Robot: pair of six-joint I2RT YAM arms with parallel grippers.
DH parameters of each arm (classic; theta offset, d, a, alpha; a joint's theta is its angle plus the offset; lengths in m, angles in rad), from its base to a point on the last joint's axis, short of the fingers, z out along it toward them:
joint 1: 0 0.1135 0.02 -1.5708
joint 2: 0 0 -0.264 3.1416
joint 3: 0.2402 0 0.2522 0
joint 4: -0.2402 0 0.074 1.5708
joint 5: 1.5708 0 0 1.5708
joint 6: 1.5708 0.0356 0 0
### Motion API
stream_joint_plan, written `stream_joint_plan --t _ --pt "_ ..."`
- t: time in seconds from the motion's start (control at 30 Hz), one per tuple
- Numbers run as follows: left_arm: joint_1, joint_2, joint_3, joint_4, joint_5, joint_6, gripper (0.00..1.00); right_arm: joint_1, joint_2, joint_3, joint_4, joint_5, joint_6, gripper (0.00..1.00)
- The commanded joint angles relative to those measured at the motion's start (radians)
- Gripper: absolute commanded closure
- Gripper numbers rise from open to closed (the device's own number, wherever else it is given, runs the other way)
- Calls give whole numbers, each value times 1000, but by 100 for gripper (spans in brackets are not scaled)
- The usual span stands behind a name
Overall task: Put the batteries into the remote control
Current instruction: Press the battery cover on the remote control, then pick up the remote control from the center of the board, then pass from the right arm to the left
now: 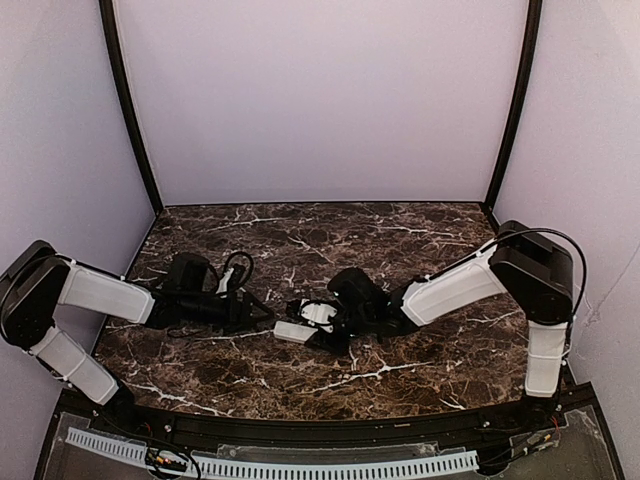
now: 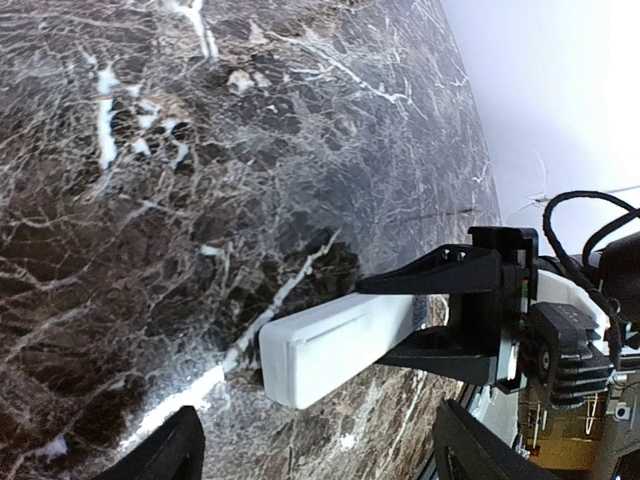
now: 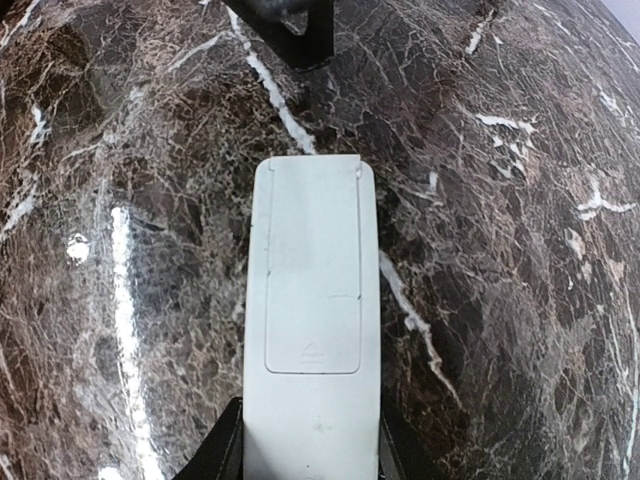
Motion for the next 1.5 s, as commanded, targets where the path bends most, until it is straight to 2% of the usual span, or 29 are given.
stream_joint_plan --t 0.0,0.27,0.53,0.63,0.8,0.93,1.13,1.27,1.33,1.47 --pt "4 -18 19 46 82 -20 21 -9 -77 -51 75 45 -12 100" --pt "3 -1 40 68 106 -61 23 -10 -198 -99 143 50 -28 100" --pt "-25 -32 63 135 157 -102 18 -5 -242 -106 154 34 -47 100" --pt "-42 -25 70 171 188 -124 24 2 -258 -117 168 27 -60 100" --pt "-55 9 81 237 228 -179 40 24 -288 -149 212 31 -90 100" --pt "-62 18 79 285 240 -213 47 33 -308 -167 234 35 -109 100" --pt "-91 31 102 294 253 -227 52 39 -317 -173 250 39 -133 100" --pt "-105 42 119 310 277 -235 64 42 -317 -171 251 48 -142 100" --pt "-111 44 126 313 286 -237 71 43 -318 -173 252 54 -144 95" --pt "-113 28 139 292 290 -216 85 42 -323 -172 233 74 -149 66"
